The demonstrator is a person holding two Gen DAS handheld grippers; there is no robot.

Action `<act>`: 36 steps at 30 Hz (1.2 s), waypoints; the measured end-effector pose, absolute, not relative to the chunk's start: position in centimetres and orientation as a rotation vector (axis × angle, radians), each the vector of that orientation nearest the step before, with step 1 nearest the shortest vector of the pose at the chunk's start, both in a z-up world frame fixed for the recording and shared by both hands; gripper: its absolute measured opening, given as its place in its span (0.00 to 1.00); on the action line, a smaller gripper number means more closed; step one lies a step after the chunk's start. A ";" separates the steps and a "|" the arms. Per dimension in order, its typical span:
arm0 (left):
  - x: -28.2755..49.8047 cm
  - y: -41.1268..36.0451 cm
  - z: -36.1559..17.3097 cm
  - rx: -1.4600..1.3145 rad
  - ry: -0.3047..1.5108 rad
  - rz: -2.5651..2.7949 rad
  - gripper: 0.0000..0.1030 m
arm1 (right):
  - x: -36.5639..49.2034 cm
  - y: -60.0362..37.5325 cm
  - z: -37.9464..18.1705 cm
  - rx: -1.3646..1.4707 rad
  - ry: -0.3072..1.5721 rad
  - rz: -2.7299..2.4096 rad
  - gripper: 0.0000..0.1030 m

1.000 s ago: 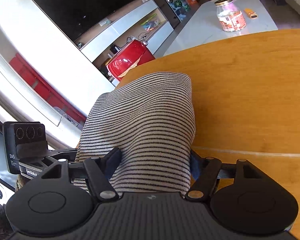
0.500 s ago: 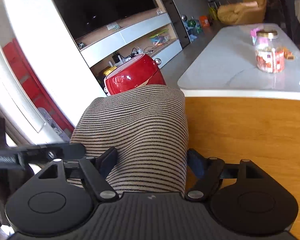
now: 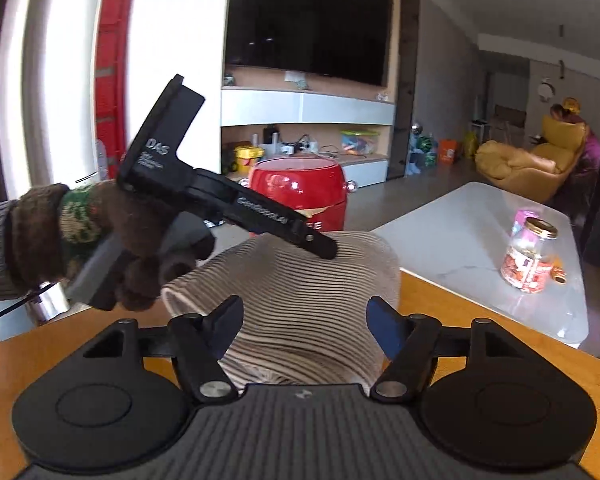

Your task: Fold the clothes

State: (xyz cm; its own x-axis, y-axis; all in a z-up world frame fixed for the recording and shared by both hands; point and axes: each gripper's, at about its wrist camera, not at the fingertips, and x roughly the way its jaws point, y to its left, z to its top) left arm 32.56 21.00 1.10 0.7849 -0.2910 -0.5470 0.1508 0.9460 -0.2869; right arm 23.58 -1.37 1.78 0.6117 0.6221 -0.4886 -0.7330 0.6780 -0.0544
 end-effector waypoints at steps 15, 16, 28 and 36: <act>27.7 24.4 6.4 -0.293 0.474 -0.268 0.80 | 23.8 -1.4 3.1 -0.263 0.562 0.844 0.71; 27.4 24.4 7.2 -0.311 0.445 -0.297 0.82 | 24.3 -2.0 3.5 -0.210 0.572 0.835 0.72; 31.0 20.9 0.4 -0.212 0.592 -0.292 0.91 | 29.6 -5.0 1.3 0.125 0.746 0.772 0.50; 31.6 22.7 -0.2 -0.332 0.593 -0.314 0.92 | 28.8 -4.5 1.5 -0.045 0.723 0.744 0.46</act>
State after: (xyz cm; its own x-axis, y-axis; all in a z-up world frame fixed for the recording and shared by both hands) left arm 31.58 22.75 -0.17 0.7853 -0.3795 -0.4892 0.1918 0.9004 -0.3905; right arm 28.79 -4.47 1.54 0.5082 0.6025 -0.6154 -0.6320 0.7463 0.2087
